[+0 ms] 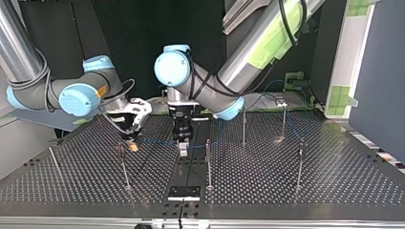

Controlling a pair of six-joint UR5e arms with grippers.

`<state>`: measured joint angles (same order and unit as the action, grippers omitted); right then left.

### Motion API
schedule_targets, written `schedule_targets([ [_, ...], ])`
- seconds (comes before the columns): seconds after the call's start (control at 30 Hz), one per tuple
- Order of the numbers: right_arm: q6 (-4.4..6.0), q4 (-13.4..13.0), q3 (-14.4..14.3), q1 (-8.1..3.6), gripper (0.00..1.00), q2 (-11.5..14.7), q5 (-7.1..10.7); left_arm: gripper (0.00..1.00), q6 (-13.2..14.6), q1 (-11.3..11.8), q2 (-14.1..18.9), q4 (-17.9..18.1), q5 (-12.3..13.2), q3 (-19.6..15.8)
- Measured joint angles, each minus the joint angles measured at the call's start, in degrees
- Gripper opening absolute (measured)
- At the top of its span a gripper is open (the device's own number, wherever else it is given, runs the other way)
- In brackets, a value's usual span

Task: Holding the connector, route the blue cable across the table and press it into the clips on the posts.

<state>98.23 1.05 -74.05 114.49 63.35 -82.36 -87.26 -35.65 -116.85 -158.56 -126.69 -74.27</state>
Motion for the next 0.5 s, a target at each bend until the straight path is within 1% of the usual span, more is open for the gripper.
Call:
schedule_targets([
  [0.1,-0.02,0.00,0.00,-0.04,0.00,-0.01,0.00,1.00,0.05,0.14,-0.05,1.00,0.06,0.14],
  [0.3,-0.04,0.00,0.00,-0.09,0.00,-0.03,0.00,1.00,-0.12,-0.10,-0.07,1.35,-0.15,0.13],
  [0.33,-0.04,0.01,0.00,-0.09,0.00,-0.03,0.00,0.86,-0.14,-0.16,-0.07,1.34,-0.19,0.12],
  [0.37,-0.04,0.01,0.00,-0.08,0.00,-0.03,0.00,0.62,-0.17,-0.23,-0.07,1.33,-0.22,0.12],
  [0.4,-0.04,0.01,0.00,-0.08,0.00,-0.03,0.00,0.62,-0.21,-0.28,-0.08,1.33,-0.23,0.12],
  [0.47,-0.03,0.02,0.00,-0.09,0.00,-0.02,0.00,0.38,-0.31,-0.35,-0.07,1.32,-0.25,0.12],
  [0.5,-0.04,0.02,0.00,-0.08,0.00,-0.02,0.01,0.38,-0.35,-0.37,-0.08,1.31,-0.26,0.12],
])
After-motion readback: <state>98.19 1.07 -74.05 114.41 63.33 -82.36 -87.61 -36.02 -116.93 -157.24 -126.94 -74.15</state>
